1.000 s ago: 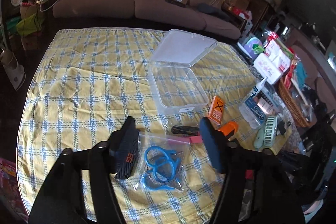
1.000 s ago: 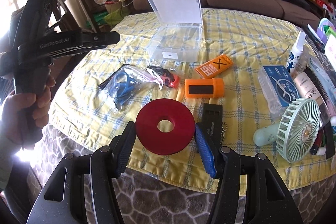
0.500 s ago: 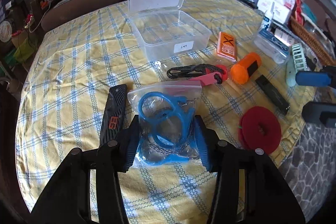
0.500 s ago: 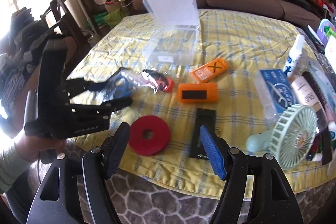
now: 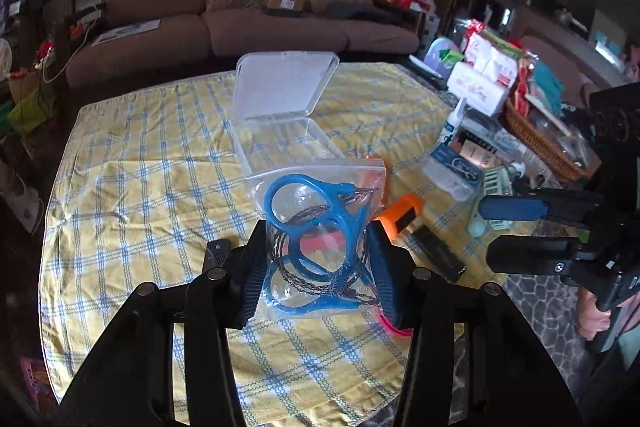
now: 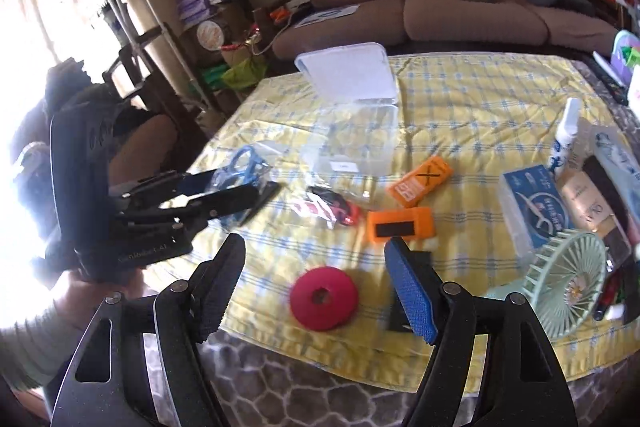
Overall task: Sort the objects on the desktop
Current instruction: 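Lower the blue saw bag into the clear box and open the left gripper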
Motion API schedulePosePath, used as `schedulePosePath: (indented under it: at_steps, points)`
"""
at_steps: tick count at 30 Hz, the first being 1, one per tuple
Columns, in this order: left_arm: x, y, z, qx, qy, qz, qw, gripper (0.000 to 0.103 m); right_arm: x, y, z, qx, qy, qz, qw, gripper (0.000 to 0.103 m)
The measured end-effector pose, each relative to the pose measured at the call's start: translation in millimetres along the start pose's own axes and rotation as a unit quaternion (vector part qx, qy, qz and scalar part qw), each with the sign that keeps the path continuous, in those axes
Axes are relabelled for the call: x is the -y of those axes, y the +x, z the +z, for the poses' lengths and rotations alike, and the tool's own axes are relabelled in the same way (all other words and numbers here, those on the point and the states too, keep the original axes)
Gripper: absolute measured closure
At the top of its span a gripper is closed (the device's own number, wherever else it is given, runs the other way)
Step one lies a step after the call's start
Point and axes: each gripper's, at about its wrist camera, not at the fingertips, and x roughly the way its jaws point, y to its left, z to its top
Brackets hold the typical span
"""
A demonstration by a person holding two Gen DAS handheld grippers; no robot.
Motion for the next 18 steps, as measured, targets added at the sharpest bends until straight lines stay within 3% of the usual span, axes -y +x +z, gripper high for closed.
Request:
schedulePosePath:
  at_steps: [2,4,6,8,10,14,18]
  points:
    - [2.9,-5.0,9.3,0.014,0.016,-0.015,0.9997,0.058,10.3,3.2,17.4,0.014,0.053,0.052,0.997,0.035]
    - [5.9,-2.7,17.5,0.017,0.037,-0.015,0.9990,0.058,22.8,11.9,35.2,0.019,0.109,0.096,0.989,0.052]
    - [7.3,4.9,26.9,0.019,0.054,-0.020,0.9981,0.058,32.5,30.2,50.0,0.003,0.137,0.108,0.985,0.071]
    - [7.9,17.5,36.4,0.013,0.070,-0.034,0.9969,0.058,39.3,47.8,60.7,-0.016,0.147,0.109,0.983,0.073]
    - [8.4,34.2,45.2,0.000,0.090,-0.049,0.9947,0.058,49.9,64.3,66.8,-0.026,0.169,0.121,0.978,0.088]
    - [0.9,65.8,60.8,-0.022,0.125,-0.056,0.9904,0.058,76.5,83.8,72.5,-0.026,0.216,0.121,0.968,0.092]
    - [-2.7,91.7,74.6,-0.040,0.158,-0.054,0.9851,0.056,86.2,97.0,84.7,-0.025,0.215,0.097,0.971,0.093]
